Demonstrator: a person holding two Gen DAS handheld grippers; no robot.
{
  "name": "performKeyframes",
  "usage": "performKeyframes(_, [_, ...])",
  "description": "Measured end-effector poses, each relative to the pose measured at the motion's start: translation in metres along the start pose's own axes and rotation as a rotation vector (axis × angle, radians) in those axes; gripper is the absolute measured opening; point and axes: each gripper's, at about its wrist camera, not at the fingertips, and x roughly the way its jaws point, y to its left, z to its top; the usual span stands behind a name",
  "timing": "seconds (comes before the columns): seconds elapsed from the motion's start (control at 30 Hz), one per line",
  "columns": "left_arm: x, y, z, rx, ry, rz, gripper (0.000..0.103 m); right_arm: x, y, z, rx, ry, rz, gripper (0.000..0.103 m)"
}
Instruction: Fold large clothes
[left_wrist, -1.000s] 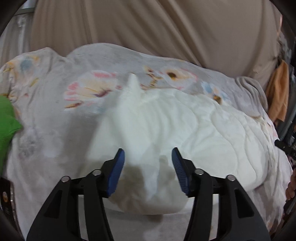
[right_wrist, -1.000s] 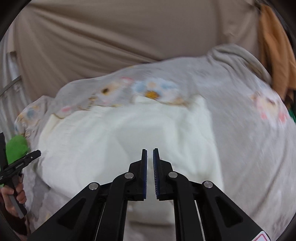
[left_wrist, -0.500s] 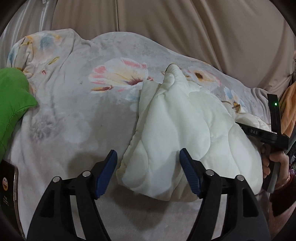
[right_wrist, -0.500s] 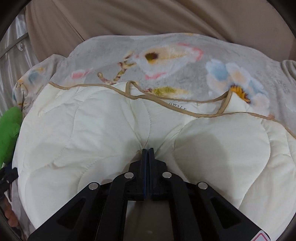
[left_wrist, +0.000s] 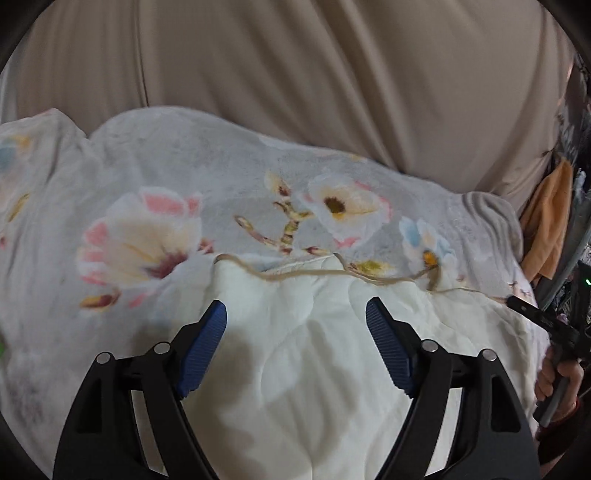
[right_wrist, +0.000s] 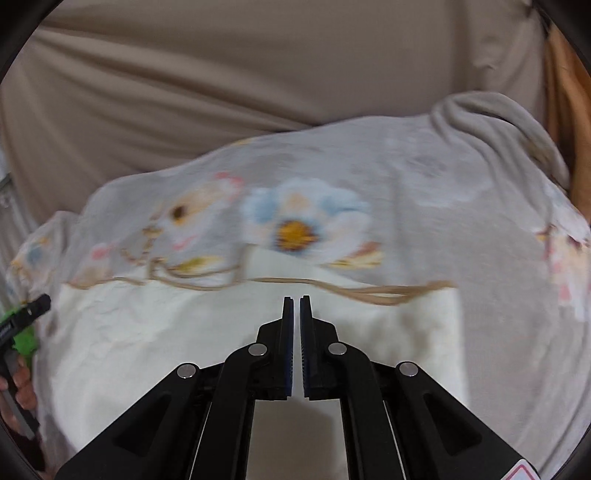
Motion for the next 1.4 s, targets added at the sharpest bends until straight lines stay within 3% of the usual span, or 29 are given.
performKeyframes(0.13, [0.062,0.009,0.001,0.03,0.094,0.107,0.075,0.042,-0.046,-0.012,0.055,0.078,-0.08,0.0])
performKeyframes(0.2, [0.078,0.014,-0.004,0.033,0.11,0.115,0.076,0.057,-0.057,-0.018,0.089,0.098,-0.051,0.0])
performKeyframes(0.4, [0.101,0.015,-0.012,0.037,0.118,0.162,0.079,0.07,-0.04,-0.018,0.008,0.096,-0.144,0.0])
performKeyframes(0.53, [0.089,0.009,-0.011,0.065,0.103,0.215,0.077,0.053,-0.035,-0.013,0.009,0.071,-0.167,0.001])
performKeyframes(0.57, [0.081,0.007,-0.011,0.069,0.085,0.234,0.076,0.041,-0.028,-0.012,0.001,0.039,-0.154,0.008])
performKeyframes(0.67, [0.041,-0.005,-0.016,0.087,0.02,0.269,0.076,0.001,0.016,-0.012,-0.045,-0.02,-0.007,0.008])
performKeyframes(0.83, [-0.011,-0.025,-0.03,0.119,-0.021,0.299,0.078,-0.016,0.118,-0.031,-0.222,0.025,0.185,0.008])
performKeyframes(0.97, [-0.039,-0.031,-0.043,0.123,-0.032,0.306,0.08,0.002,0.167,-0.05,-0.279,0.066,0.222,0.007])
performKeyframes(1.03, [-0.052,-0.028,-0.053,0.118,-0.03,0.322,0.088,0.015,0.181,-0.06,-0.284,0.103,0.233,0.007])
performKeyframes(1.17, [-0.072,0.003,-0.077,0.029,0.013,0.273,0.092,0.043,0.186,-0.079,-0.292,0.142,0.208,0.005])
performKeyframes(1.33, [-0.076,0.071,-0.127,-0.207,0.118,0.192,0.093,0.053,0.178,-0.086,-0.249,0.146,0.247,0.003])
performKeyframes(1.4, [-0.074,0.092,-0.147,-0.312,0.131,0.114,0.095,0.053,0.18,-0.087,-0.258,0.141,0.244,0.003])
